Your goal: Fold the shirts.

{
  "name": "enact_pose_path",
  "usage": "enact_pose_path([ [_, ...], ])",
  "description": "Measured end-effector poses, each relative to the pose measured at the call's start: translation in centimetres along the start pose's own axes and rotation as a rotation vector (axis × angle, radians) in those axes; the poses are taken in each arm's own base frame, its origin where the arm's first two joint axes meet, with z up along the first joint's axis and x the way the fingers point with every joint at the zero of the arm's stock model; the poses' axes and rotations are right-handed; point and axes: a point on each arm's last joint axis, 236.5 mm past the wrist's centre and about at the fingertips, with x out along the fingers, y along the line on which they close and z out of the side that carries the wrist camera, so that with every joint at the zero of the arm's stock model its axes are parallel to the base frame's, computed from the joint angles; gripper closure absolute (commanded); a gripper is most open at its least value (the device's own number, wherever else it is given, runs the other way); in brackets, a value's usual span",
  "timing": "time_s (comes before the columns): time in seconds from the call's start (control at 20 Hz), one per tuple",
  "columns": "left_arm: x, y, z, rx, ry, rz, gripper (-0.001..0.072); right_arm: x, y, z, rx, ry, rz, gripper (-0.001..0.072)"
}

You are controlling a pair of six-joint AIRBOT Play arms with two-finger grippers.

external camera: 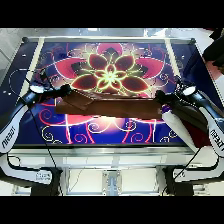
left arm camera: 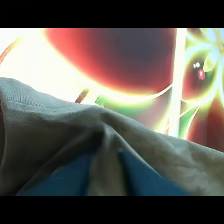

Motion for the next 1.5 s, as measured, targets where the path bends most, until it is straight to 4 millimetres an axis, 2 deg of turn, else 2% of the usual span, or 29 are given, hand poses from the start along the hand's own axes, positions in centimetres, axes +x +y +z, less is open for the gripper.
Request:
enact_pose_path([
  [0.05,-0.1,-0.2,0.3,-0.02,-0.011,-0.008,-0.0006,-0.2,0.2,0.3,-0.003,0.0,0.004,0.0294],
  [0.15,-0.7,-1.0,1.3,-0.053,-0.042,-0.032,0.0001,-1.1,0.9,1.0,-0.016,0.007,0.019,0.0294],
  [0.25,-2.2,-2.3,2.9,-0.065,-0.089,-0.06,0.0002,-2.8,1.0,1.7,-0.05,0.028,0.015,0.0293],
  [0.3,-3.1,-3.0,3.7,-0.06,-0.114,-0.073,0.0001,-3.7,0.4,1.7,-0.066,0.049,-0.002,0.0292],
  [0.35,-4.2,-3.9,4.5,-0.043,-0.14,-0.087,0.0001,-4.6,-0.2,1.2,-0.068,0.085,-0.015,0.0258],
  [0.45,-6.4,-6.0,5.9,0.032,-0.193,-0.114,0.0,-6.2,-2.2,0.3,-0.045,0.148,-0.044,0.0234],
  [0.5,-7.4,-7.1,6.3,0.079,-0.214,-0.126,0.0,-6.8,-3.4,-0.3,-0.02,0.18,-0.056,0.0196],
  [0.65,-9.1,-10.3,6.6,0.202,-0.254,-0.161,0.0,-7.6,-6.0,-1.5,0.064,0.243,-0.044,0.0193],
  [0.8,-8.9,-13.0,5.5,0.276,-0.244,-0.196,0.0001,-7.0,-6.8,-2.4,0.088,0.292,0.008,0.0193],
  [1.05,-6.8,-16.3,2.6,0.343,-0.192,-0.24,0.0001,-4.3,-5.7,-3.6,0.07,0.353,0.109,0.0194],
  [1.3,-5.6,-17.1,1.2,0.359,-0.164,-0.249,0.0001,-1.3,-4.5,-4.2,0.03,0.371,0.125,0.0193],
  [1.5,-4.7,-17.0,0.6,0.36,-0.145,-0.247,0.0001,-0.4,-4.2,-4.0,-0.001,0.366,0.112,0.0202],
])
